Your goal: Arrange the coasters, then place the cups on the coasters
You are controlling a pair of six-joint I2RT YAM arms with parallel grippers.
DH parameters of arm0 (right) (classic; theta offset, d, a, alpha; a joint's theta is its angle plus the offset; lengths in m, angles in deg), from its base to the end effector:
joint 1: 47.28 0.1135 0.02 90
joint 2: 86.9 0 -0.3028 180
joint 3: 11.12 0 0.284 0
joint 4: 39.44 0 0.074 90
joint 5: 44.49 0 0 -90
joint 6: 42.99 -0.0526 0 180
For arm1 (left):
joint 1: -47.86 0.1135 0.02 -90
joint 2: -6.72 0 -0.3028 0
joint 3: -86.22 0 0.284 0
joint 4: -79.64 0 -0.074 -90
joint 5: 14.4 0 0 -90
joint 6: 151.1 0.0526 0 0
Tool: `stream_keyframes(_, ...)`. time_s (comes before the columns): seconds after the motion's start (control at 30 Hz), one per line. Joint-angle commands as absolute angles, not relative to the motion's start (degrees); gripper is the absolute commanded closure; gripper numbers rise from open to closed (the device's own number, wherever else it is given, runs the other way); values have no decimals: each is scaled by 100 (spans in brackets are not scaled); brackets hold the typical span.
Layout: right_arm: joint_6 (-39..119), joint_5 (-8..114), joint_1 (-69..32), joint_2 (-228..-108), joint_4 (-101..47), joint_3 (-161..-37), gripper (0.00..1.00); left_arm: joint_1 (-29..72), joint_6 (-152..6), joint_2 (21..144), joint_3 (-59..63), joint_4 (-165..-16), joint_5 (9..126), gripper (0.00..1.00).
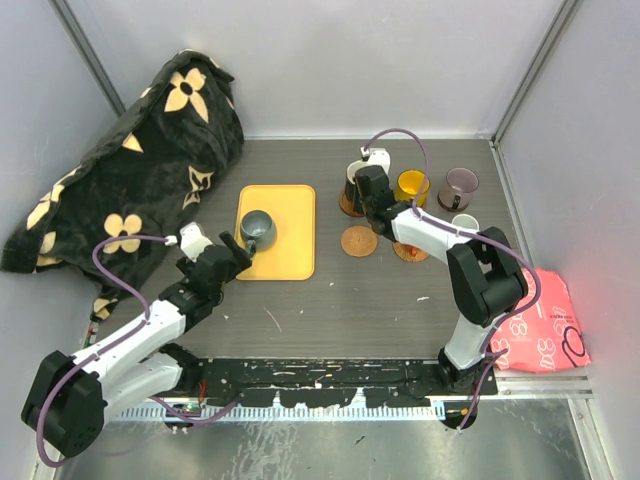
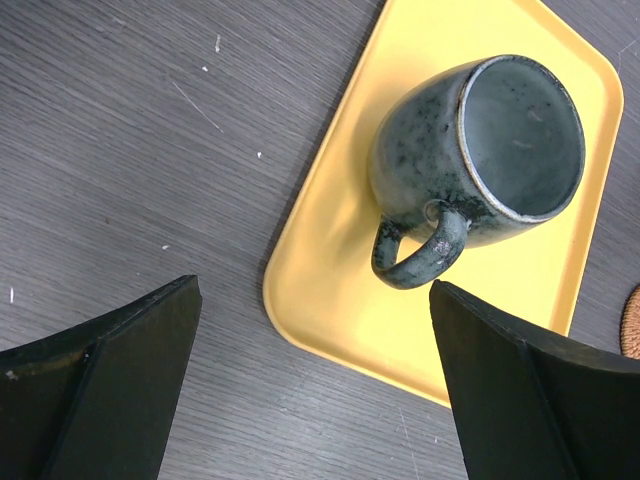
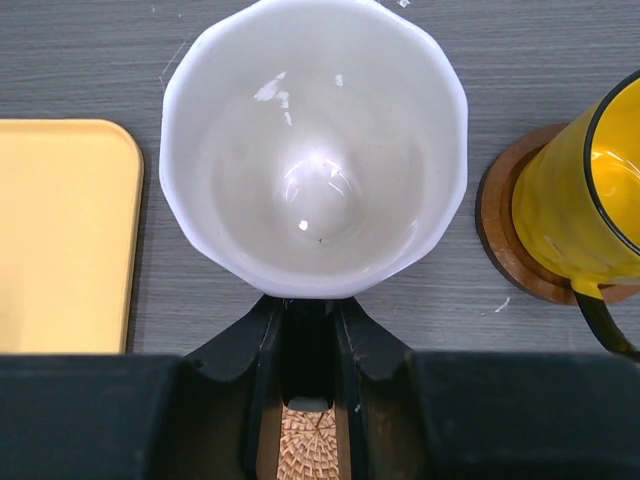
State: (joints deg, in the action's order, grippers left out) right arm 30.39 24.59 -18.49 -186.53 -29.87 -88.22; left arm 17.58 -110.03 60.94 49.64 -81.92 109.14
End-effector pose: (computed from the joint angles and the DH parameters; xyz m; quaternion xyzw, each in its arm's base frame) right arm 0.3923 0.1941 0.2378 -0.0038 0.8650 0.0372 0.5004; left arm 0.1950 -0.0802 0.2037 -0.2674 0.8209 -0.0786 0.4984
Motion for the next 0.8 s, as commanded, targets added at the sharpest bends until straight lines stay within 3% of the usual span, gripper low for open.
stream_keyframes(0.0, 3123, 2678, -1926, -18525, -4084, -8924, 99, 1780, -11049, 6122, 4783, -8430, 10979, 2)
stream_keyframes(0.77, 3277, 2715, -2005, -18988, -3627, -9353, 99, 1780, -11041, 6170, 4765, -8449, 10976, 2)
